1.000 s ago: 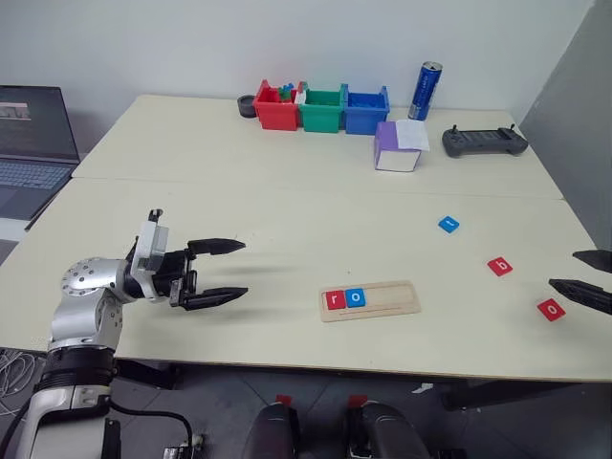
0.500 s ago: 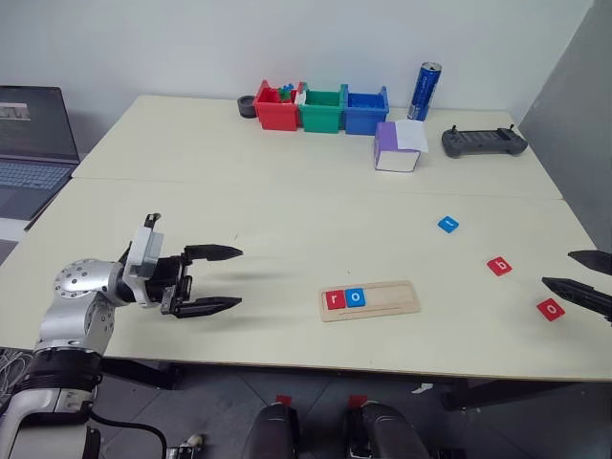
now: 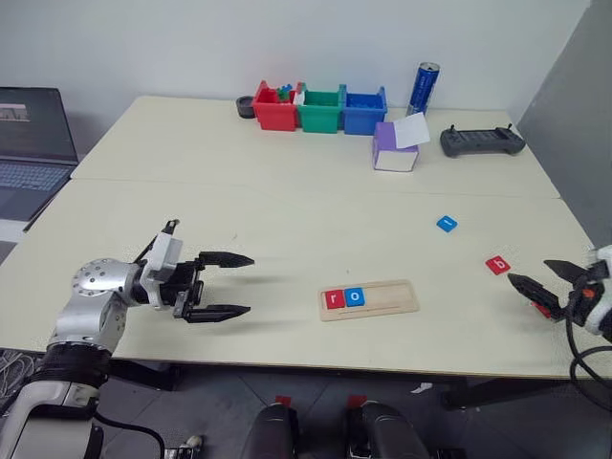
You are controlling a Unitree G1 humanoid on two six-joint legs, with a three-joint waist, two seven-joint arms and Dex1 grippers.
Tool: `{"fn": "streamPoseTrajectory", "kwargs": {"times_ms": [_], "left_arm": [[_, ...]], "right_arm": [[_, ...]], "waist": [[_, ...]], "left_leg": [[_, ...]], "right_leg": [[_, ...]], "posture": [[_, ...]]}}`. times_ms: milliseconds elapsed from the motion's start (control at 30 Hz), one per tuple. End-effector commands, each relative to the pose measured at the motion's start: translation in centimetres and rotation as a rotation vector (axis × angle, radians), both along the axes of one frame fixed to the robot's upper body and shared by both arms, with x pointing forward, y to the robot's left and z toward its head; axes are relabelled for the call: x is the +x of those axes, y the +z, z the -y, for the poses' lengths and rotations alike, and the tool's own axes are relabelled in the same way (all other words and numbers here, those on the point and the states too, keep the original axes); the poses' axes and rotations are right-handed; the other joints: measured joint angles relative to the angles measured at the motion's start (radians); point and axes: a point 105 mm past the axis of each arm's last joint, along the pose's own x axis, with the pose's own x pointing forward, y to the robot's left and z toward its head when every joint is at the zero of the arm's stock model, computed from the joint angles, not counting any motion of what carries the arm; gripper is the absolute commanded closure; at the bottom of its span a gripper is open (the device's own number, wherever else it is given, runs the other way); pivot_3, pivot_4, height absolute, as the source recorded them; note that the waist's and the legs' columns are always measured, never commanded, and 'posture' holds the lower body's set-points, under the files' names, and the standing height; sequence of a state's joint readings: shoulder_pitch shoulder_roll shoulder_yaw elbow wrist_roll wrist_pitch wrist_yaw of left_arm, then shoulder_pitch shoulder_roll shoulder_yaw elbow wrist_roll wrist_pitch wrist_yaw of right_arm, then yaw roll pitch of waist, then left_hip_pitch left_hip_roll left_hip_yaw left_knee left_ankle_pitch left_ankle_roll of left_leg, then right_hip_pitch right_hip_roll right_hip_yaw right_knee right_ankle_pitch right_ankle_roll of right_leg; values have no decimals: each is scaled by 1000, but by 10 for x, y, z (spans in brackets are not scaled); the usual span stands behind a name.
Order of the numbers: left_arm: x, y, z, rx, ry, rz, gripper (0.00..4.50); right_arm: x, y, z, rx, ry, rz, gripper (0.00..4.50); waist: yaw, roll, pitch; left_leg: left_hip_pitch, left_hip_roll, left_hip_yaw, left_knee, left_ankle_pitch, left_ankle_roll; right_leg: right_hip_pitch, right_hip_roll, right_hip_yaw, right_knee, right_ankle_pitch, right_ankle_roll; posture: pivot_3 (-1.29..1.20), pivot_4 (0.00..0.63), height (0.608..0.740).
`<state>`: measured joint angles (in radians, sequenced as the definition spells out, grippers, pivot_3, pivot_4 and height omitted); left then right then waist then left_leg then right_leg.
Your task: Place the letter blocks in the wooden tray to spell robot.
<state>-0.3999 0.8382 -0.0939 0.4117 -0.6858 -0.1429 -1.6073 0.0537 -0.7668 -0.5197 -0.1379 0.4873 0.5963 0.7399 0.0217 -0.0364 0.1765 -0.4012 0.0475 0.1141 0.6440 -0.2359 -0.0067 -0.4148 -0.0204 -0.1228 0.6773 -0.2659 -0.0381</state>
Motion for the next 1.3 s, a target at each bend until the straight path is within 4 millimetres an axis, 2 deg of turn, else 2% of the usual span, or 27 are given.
{"fn": "streamPoseTrajectory", "kwargs": {"times_ms": [33, 167, 367, 533, 800, 900, 1133, 1300], "left_arm": [[1, 9, -3, 10, -10, 35, 45], [0, 11, -3, 9, -21, 35, 45], [0, 15, -3, 5, -29, 33, 45], [-1, 14, -4, 9, -29, 40, 45], [-2, 13, -6, 15, -21, 46, 45], [-2, 13, -6, 17, -21, 50, 0], [2, 13, -6, 25, -18, 58, 0], [2, 13, -7, 29, -16, 61, 0]], "right_arm": [[13, 6, 8, -18, -23, 40, 0], [33, -2, 14, -50, -41, 45, 0], [53, -14, 13, -32, -32, 33, 0], [59, -19, 4, -3, 9, 16, 0], [58, -41, -1, 27, 6, -58, 0], [59, -50, -1, 43, -25, -73, 538], [60, -57, 0, 35, -73, -57, 2964], [51, -40, -12, -25, -90, 22, 3048]], "waist": [[0, 0, 0], [-2, 0, 0], [-2, 1, 0], [-2, 1, 0], [-3, 1, 0], [-4, 1, 0], [-6, 1, 0], [-6, 1, 0]], "left_leg": [[0, 0, 0, 0, 0, 0], [0, 0, 1, 0, 0, 0], [0, 0, 1, 0, 0, 0], [0, 0, 1, 0, 0, 0], [0, 0, 1, 0, 0, 0], [0, 1, 1, 0, 0, 0], [1, 1, 1, 1, 0, 0], [1, 1, 1, 0, 0, 0]], "right_leg": [[0, 0, 0, 0, 0, 0], [0, 0, 0, 0, 0, 0], [0, 0, 0, 1, 0, 0], [0, 0, 0, 1, 0, 0], [0, 0, 0, 1, 0, 0], [0, 0, 0, 1, 0, 0], [0, 0, 0, 2, 0, 0], [0, 0, 0, 2, 0, 0]], "posture": [[0, 150, 740], [0, 150, 740], [0, 150, 740], [0, 150, 740], [0, 150, 740], [0, 150, 740], [0, 150, 740], [0, 150, 740]]}}
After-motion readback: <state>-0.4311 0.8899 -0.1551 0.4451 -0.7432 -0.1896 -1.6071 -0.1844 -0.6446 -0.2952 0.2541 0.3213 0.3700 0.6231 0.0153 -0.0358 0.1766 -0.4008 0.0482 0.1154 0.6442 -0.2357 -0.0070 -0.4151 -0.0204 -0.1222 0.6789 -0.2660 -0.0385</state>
